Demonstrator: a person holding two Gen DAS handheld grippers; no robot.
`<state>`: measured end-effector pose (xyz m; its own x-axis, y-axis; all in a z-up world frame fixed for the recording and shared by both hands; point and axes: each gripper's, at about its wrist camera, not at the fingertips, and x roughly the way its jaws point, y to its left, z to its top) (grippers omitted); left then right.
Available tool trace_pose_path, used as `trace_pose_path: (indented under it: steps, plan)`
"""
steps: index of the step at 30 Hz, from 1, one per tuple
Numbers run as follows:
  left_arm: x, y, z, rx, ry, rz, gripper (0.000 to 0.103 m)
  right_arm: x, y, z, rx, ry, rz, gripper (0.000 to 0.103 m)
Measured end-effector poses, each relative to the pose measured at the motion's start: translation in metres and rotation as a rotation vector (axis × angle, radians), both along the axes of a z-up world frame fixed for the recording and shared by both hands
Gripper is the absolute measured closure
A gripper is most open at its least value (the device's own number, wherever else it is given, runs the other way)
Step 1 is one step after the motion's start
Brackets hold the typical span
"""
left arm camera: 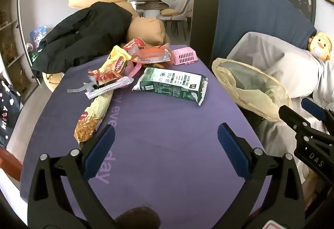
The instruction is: Collect trash
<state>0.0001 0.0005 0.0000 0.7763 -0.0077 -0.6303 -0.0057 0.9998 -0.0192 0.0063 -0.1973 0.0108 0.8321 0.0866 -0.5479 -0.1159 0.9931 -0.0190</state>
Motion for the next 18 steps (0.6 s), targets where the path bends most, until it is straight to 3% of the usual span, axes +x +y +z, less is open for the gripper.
trace_pose_path:
  steps: [14,18]
  plan:
    - [0.017,0.000,-0.011,-0.013,0.044,-0.002,0.009,0.005,-0.006,0.000,-0.011,-0.001,-0.020,0.030]
    - [0.023,-0.005,-0.001,0.002,0.032,0.020,0.009,0.013,-0.008,-0.003,-0.038,0.017,-0.031,0.030]
